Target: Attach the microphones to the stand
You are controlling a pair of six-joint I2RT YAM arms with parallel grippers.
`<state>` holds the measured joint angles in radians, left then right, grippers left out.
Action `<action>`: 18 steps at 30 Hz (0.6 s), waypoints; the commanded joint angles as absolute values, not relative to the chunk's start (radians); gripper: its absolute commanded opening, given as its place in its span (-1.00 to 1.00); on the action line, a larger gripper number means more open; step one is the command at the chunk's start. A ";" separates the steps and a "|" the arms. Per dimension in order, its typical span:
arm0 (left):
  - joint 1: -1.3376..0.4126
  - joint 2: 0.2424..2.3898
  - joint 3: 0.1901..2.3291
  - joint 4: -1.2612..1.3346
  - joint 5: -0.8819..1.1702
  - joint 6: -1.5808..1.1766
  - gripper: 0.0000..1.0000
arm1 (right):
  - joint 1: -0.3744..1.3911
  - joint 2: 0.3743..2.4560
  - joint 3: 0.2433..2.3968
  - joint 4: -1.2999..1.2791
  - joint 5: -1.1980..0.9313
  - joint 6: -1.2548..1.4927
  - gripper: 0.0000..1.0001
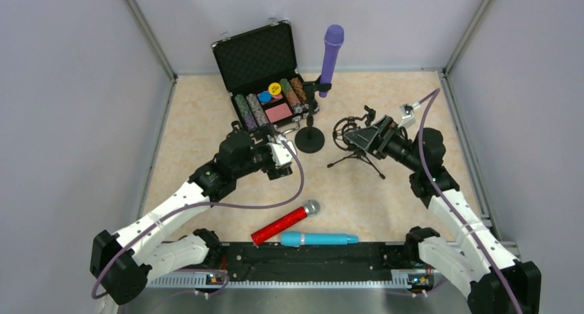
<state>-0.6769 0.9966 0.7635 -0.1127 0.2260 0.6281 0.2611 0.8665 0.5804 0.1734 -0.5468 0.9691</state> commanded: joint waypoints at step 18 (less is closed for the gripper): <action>-0.681 0.966 0.756 -0.065 0.226 0.631 0.93 | 0.265 0.872 0.901 -0.196 -0.278 0.660 0.98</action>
